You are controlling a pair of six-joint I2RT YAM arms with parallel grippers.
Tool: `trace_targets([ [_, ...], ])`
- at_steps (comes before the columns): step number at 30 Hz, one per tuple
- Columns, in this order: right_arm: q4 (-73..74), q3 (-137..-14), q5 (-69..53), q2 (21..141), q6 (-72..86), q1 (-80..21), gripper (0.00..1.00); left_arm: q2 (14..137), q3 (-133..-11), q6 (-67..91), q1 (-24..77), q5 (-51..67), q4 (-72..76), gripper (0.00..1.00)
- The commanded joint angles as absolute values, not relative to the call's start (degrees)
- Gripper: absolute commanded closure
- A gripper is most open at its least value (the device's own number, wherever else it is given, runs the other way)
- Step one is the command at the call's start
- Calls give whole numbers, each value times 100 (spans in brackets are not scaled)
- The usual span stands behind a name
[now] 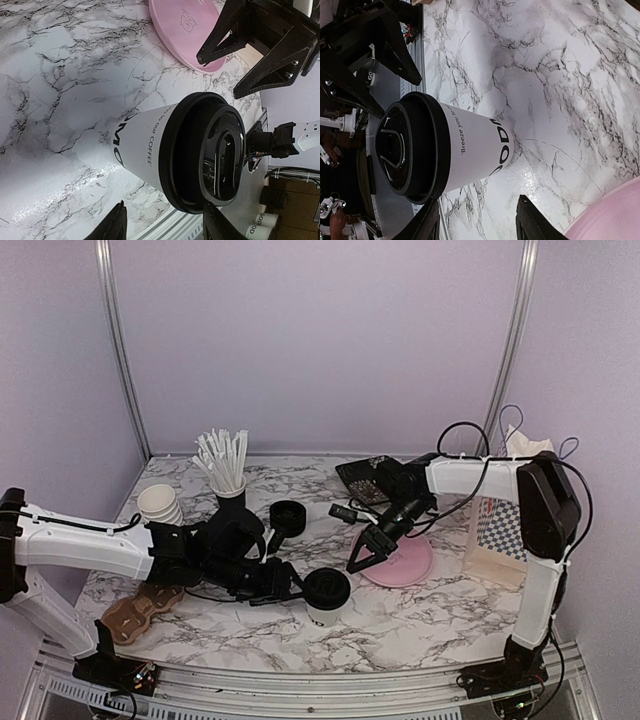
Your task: Pack the takeout coffee
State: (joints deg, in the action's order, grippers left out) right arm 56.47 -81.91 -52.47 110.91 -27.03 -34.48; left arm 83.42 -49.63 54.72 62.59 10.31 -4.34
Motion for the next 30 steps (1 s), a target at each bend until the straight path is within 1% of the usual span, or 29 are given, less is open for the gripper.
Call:
trace_targets([
  [1,5727,-8468,-5461,11263,-2751,-3541,50,8482,-4940,5423,6284,1197,-272,48],
  [16,5721,-8378,-5442,11452,-2773,-3715,50,8825,-4930,5323,6297,1075,-463,50],
  [19,5620,-8220,-5227,11463,-2663,-3713,50,8963,-5033,5135,6310,755,-994,51],
  [24,5426,-7958,-4473,11574,-2393,-3716,53,9131,-5258,4795,6311,42,-1926,52],
  [27,5427,-7927,-4517,11556,-2430,-3717,53,9124,-5356,4708,6317,30,-2040,53],
  [30,5495,-8081,-4612,11396,-2487,-3706,53,8958,-5521,4551,6348,-246,-2047,53],
])
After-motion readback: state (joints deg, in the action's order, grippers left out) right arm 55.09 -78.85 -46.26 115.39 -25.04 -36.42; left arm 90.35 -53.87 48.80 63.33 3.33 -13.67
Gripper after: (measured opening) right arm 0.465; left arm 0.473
